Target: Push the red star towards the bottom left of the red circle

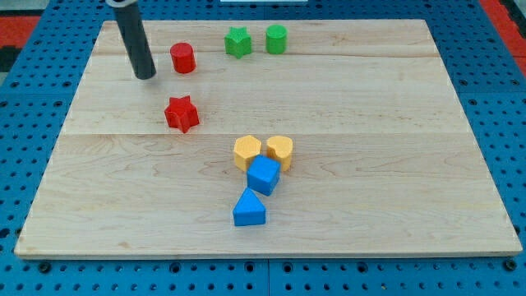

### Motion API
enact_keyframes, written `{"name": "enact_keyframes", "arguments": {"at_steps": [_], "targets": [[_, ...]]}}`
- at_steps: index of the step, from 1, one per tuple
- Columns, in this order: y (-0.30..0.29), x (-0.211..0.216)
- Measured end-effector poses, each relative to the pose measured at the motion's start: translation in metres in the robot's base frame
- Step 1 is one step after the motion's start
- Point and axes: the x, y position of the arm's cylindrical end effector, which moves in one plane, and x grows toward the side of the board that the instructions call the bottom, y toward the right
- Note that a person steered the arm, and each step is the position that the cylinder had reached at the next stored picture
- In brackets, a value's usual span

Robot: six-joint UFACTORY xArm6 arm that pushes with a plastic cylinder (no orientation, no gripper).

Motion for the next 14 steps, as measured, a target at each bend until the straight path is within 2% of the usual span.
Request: {"name": "enact_keyframes", "arguments": {"at_steps": [1, 2, 3, 4, 5, 6, 7, 9, 10, 11, 12, 14], "targets": [[0.033, -0.028], [0.081, -0.029], [0.064, -0.019], [0.071, 0.006], [0.092, 0.008], [0.104, -0.022], [0.115, -0.001], [0.170, 0.087], [0.150, 0.150], [0.096, 0.152], [0.053, 0.127], [0.052, 0.028]]}}
